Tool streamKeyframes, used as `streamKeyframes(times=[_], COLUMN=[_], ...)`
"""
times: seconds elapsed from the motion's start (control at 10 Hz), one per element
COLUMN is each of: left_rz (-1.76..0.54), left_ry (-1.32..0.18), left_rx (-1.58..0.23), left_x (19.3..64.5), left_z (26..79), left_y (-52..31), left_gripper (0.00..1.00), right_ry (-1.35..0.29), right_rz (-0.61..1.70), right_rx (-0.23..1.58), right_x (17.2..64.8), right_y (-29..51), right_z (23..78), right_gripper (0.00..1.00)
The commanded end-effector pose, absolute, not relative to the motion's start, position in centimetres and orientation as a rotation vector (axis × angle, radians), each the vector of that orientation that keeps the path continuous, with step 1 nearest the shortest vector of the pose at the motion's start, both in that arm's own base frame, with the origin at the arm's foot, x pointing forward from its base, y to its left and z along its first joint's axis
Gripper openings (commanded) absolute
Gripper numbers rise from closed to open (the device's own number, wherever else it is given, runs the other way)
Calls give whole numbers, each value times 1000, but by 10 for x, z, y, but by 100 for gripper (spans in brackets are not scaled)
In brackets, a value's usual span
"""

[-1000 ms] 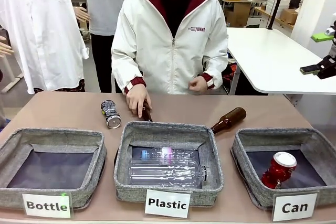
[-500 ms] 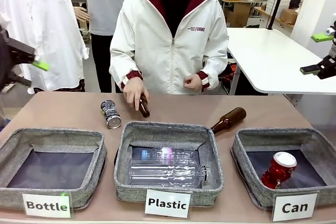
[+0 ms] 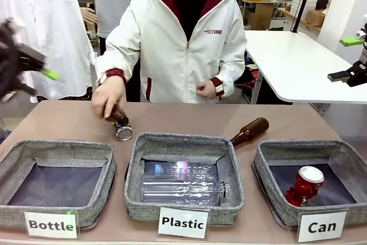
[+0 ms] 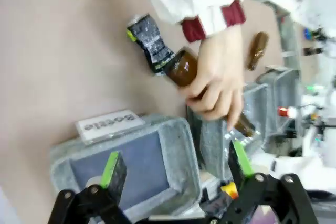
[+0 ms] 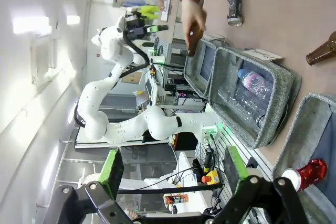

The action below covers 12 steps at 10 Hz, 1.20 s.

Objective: Sort the can waste into the basket.
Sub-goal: Pick up the can waste from the table and place it in the right Fabric basket.

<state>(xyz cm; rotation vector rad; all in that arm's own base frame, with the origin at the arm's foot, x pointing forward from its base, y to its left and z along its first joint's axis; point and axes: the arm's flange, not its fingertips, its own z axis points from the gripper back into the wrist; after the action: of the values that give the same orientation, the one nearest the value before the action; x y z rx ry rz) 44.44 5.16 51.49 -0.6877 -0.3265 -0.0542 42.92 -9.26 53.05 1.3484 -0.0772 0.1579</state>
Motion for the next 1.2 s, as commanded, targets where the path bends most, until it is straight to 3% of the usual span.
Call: streamKeyframes(times=[0.0,0.4,0.7,1.1], left_rz=[-60,281,316,185], left_ry=[-391,-531,-532,-509], left_rx=[-885,-1082,-1156,-1020], left_x=[385,305,301,325], left_z=[527,470,441,476], left_y=[163,286,298,248], left_gripper=[100,100,100,100], right_ry=[-78,-78,-78,-78], right_rz=[178,178,178,178], right_rx=[1342,1342,1342,1342], right_x=[428,428,428,428], right_y=[-94,-94,-94,-94], right_z=[532,532,532,532], right_gripper=[100,100,100,100])
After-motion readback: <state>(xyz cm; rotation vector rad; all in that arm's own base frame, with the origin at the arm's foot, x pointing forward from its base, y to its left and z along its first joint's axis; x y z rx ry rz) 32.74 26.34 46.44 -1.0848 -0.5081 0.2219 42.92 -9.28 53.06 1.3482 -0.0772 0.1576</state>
